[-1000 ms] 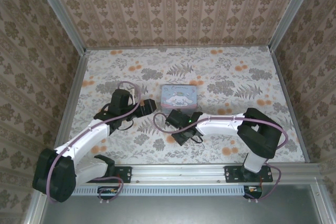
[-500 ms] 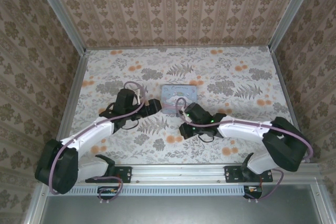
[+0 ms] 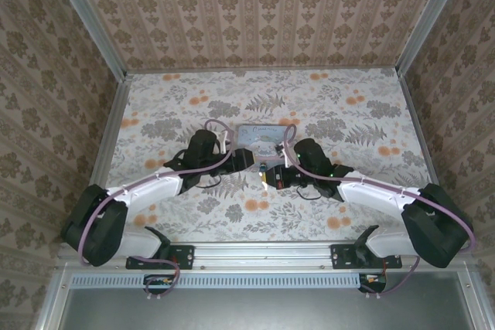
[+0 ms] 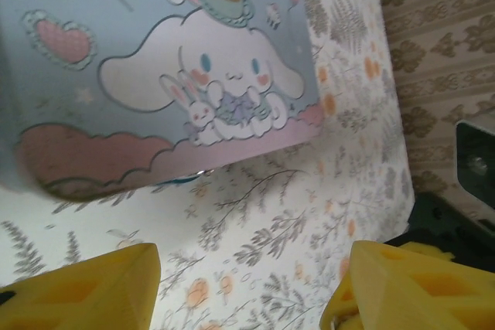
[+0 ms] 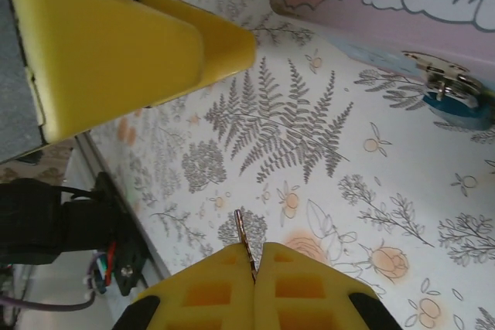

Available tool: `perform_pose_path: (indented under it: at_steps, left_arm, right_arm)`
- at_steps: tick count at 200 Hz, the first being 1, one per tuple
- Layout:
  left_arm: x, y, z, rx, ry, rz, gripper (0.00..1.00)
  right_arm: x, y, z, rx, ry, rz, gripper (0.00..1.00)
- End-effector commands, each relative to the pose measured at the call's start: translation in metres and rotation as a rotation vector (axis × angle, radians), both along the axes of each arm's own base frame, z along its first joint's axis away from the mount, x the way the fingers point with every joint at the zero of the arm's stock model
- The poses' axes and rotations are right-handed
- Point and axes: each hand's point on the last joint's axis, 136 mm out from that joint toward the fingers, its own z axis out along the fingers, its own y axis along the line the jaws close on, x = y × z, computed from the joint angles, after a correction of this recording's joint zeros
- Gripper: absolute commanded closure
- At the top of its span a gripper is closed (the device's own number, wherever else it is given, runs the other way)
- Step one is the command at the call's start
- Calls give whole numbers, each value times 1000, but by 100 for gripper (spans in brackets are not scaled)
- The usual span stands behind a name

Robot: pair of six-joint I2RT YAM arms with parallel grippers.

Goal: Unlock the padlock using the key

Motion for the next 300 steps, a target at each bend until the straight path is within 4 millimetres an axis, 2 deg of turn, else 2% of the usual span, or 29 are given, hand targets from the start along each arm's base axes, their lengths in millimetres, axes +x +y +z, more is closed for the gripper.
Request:
perform_pose_path:
  at_steps: [1, 16, 38, 65, 81, 117, 132, 153, 177, 206, 258, 300]
  left_arm:
    - [3, -14, 25, -112, -41, -28, 37]
    - [3, -16, 28, -131, -42, -32, 39]
    - [3, -18, 28, -141, -42, -39, 48]
    - [4, -21, 26, -143, -39, -48, 49]
    - [6, -22, 27, -143, -40, -51, 44]
    - [7, -23, 27, -125, -51, -61, 23]
    - [7, -22, 29, -114, -62, -65, 18]
    - [8, -21, 32, -105, -76, -67, 17]
    - [8, -20, 34, -114, -78, -72, 20]
    - [4, -24, 35, -144, -66, -96, 31]
    - [0, -27, 41, -185, -69, -113, 46]
    - [-3, -30, 38, -179, -65, -125, 48]
  right_arm:
    - [-3, 6, 16, 102, 7, 42, 100]
    - [-2, 4, 17, 114, 9, 44, 100]
    - [1, 2, 19, 132, 8, 39, 100]
    - [6, -2, 16, 128, 17, 19, 100]
    - [8, -4, 14, 127, 23, 13, 100]
    - [6, -6, 15, 137, 25, 29, 100]
    - [4, -6, 18, 153, 17, 51, 100]
    - [1, -5, 23, 180, 7, 85, 100]
    - [0, -5, 29, 214, -3, 118, 100]
    - [-1, -2, 37, 250, -7, 159, 100]
    - [7, 1, 32, 256, 8, 151, 100]
    - [12, 2, 36, 266, -4, 136, 100]
